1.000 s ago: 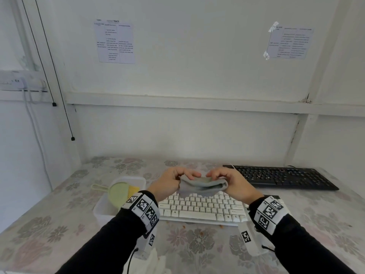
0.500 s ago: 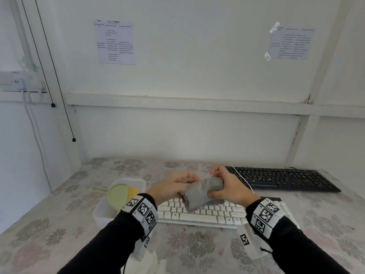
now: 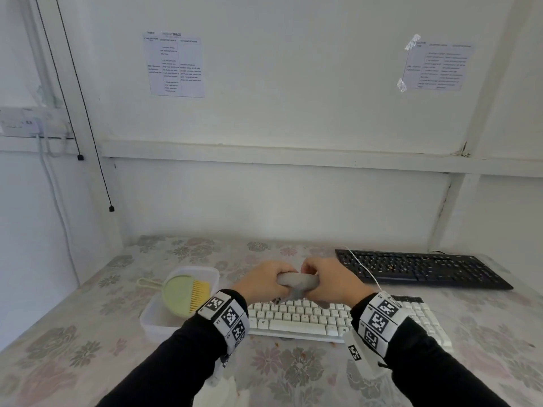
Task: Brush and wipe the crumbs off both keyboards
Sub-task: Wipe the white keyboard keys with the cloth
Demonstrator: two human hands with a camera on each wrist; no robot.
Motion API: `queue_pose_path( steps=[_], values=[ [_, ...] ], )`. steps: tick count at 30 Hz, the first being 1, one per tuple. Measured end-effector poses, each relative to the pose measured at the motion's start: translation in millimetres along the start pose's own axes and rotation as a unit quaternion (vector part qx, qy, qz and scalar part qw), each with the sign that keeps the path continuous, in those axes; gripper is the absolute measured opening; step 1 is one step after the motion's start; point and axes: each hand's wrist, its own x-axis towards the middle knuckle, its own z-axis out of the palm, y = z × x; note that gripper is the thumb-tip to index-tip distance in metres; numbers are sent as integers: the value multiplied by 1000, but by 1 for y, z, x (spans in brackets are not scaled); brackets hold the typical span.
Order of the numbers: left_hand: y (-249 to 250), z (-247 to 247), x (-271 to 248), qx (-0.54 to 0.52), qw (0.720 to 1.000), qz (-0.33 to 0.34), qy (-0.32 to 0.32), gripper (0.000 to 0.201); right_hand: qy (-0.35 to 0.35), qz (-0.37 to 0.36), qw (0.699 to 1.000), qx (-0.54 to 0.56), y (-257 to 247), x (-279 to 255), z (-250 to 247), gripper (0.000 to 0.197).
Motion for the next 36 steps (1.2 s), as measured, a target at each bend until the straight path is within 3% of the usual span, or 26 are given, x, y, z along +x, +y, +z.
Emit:
queue_pose_path(
  steps=[3, 6, 7, 10, 13, 17, 22, 29, 33, 36],
  values=[
    [-2, 1, 0, -101, 994, -36, 22, 40, -3, 13, 1000, -2, -4, 7, 13, 32],
    [-9, -1, 1, -154, 981, -116, 1, 55, 6, 42, 999, -31, 1, 17, 23, 10],
    [-15, -2, 3, -143, 975, -167, -4, 52, 10, 64, 998, -26, 6, 20, 25, 13],
    [-30, -7, 5, -74, 956, -284, 9, 11, 40, 123, 992, 2, 17, 24, 31, 11],
    [-48, -4, 7, -22, 943, -331, 17, 35, 49, 161, 986, -19, 26, 26, 39, 8],
    [-69, 4, 17, -21, 935, -352, 46, 42, 29, 201, 976, -78, 33, 30, 51, 10],
    [-75, 7, 27, -128, 912, -378, 96, 45, 3, 222, 970, -94, 43, 36, 59, 19],
    [-80, 11, 28, -359, 813, -428, 164, 56, -1, 217, 973, -76, 46, 37, 57, 26],
    [-80, 13, 29, -420, 795, -393, 194, 49, 15, 203, 976, -73, 38, 37, 47, 23],
    [-89, 16, 28, -480, 776, -360, 194, 35, 63, 147, 984, -78, 23, 39, 38, 13]
  ],
)
